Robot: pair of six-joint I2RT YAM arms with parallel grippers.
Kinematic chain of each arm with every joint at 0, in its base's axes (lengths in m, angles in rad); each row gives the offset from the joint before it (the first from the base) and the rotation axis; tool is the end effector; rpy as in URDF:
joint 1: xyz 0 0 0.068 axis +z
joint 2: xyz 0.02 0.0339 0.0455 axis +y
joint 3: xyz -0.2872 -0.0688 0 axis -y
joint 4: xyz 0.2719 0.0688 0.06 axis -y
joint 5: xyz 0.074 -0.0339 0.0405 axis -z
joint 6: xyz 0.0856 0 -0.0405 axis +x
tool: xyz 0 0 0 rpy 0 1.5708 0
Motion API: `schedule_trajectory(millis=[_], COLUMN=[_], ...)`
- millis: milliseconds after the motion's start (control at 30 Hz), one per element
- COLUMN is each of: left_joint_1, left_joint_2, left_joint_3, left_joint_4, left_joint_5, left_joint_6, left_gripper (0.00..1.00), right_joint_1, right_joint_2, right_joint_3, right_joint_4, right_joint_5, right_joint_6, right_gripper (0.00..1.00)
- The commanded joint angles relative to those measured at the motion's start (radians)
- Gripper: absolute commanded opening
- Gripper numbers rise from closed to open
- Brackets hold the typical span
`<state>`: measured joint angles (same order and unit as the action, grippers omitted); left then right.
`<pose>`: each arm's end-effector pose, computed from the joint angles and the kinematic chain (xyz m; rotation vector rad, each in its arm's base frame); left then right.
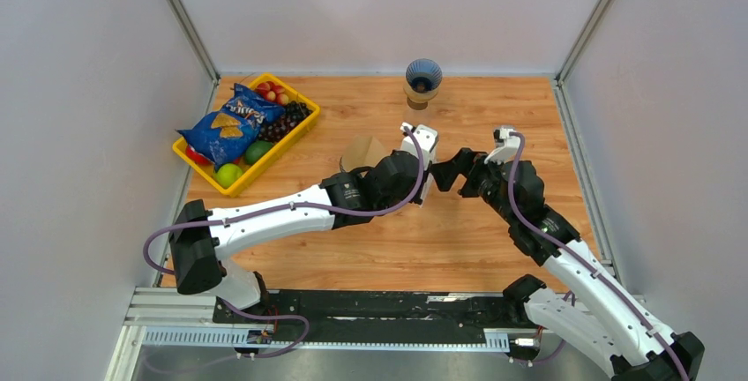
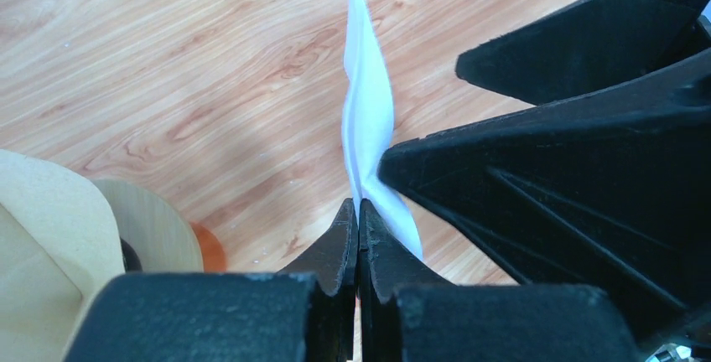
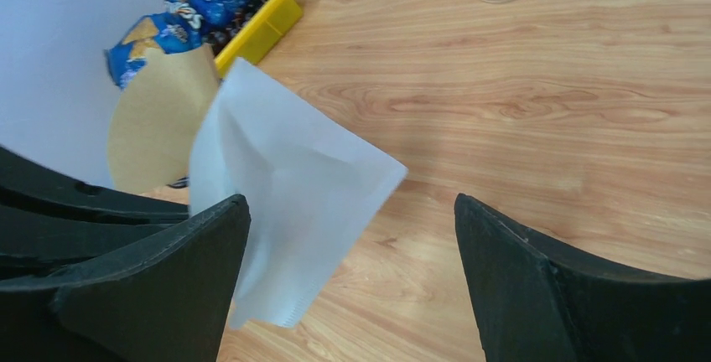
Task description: Place the coffee filter in the dripper
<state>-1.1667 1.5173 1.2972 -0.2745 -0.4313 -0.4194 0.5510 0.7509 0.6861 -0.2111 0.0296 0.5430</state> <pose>0.1967 -0.3690 0.3274 0.4974 2.0009 -0.5552 0.2048 0.1229 0.3083 0.0137 1.9112 0.7275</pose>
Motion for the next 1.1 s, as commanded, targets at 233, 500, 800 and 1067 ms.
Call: schedule_trajectory(millis=[233, 500, 800, 1067], left_joint_1=[-0.008, -0.008, -0.008, -0.007], left_joint_2=[-0.032, -0.009, -0.009, -0.006], left_joint_3=[0.025, 0.036, 0.033, 0.032], left_joint_4=[0.005, -0.002, 0.0, -0.003], left_joint_5=[-0.049, -0.038, -0.024, -0.025], left_joint_6=[-0.005, 0.002, 0.001, 0.002], left_gripper=[0.0, 0.0, 0.0, 0.0], right_joint_1=[0.001, 0.0, 0.0, 0.0], right_joint_2=[0.01, -0.016, 0.011, 0.056], right_joint_3=[0.02, 0.082, 0.091, 0.101], right_joint_4=[-0.107, -0.06, 0.006, 0.027], right_joint_5=[0.146, 0.019, -0.121, -0.115], right_joint_6=[-0.037, -0.039, -0.014, -0.011], right_gripper=[0.88, 0.94, 0.94, 0.95])
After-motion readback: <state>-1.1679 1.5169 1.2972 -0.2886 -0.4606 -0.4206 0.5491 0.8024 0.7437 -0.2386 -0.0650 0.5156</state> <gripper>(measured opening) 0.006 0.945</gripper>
